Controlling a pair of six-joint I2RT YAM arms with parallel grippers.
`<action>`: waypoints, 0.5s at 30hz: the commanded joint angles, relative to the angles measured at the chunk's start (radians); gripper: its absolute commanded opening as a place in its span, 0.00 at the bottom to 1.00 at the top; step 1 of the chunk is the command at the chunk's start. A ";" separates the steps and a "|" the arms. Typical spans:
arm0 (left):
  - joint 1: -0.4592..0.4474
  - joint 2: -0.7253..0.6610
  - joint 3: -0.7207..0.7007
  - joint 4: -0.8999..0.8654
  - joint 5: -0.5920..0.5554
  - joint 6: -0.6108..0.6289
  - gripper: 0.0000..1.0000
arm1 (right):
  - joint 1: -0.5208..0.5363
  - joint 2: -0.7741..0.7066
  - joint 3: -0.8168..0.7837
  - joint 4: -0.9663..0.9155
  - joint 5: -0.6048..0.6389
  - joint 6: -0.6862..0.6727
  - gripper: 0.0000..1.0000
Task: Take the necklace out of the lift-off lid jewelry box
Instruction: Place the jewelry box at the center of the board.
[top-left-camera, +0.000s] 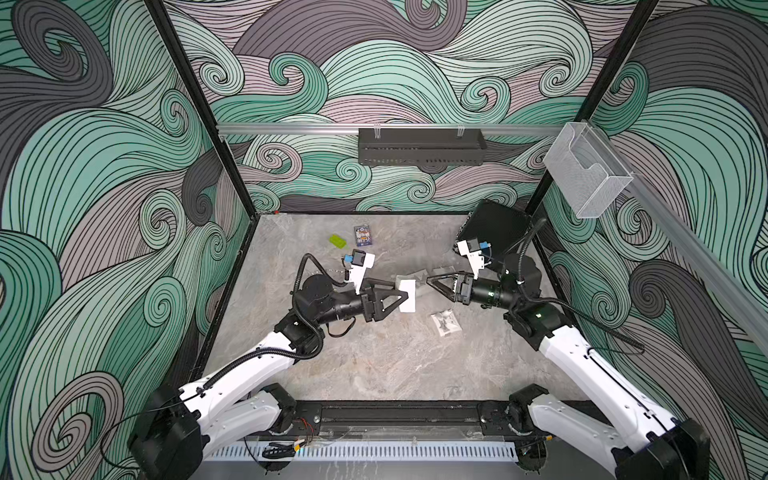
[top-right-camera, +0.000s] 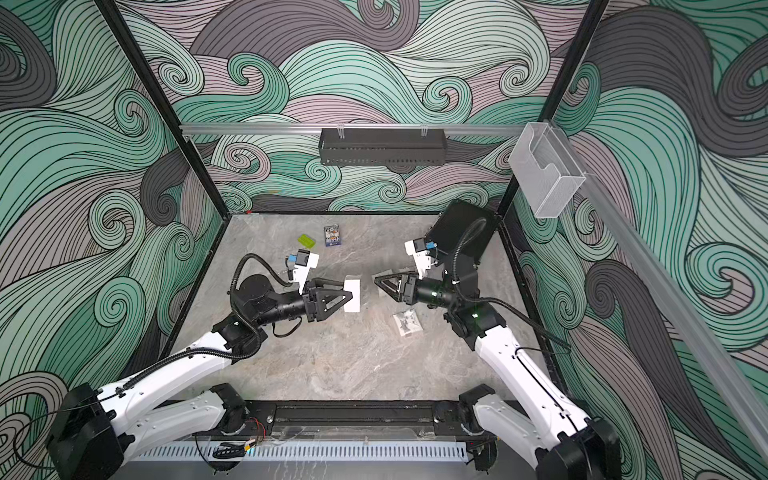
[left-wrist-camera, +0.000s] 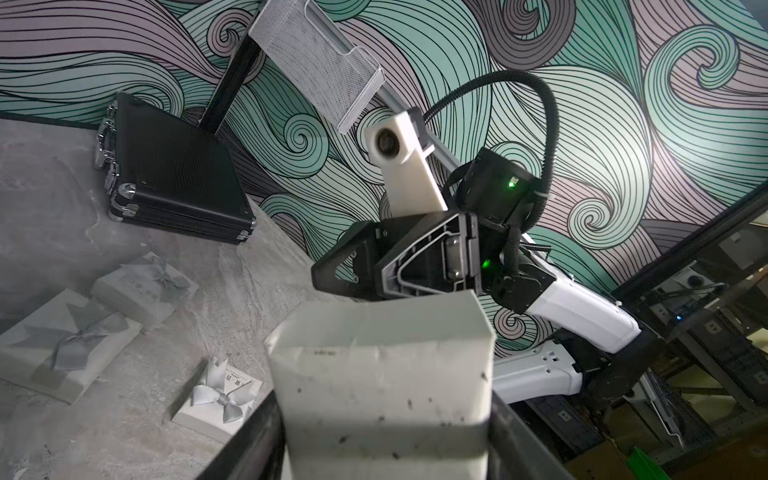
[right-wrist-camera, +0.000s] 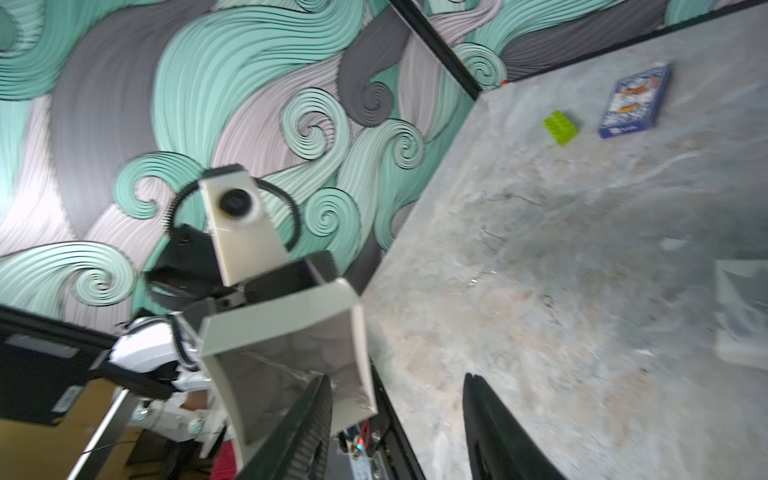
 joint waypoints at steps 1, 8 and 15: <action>0.005 -0.012 0.061 0.035 0.078 0.014 0.66 | 0.041 0.012 0.016 0.158 -0.100 0.083 0.50; 0.005 -0.008 0.075 0.049 0.113 0.004 0.67 | 0.100 0.006 0.003 0.162 -0.080 0.041 0.40; 0.005 -0.006 0.080 0.057 0.120 0.000 0.66 | 0.101 0.010 -0.004 0.144 -0.077 0.017 0.33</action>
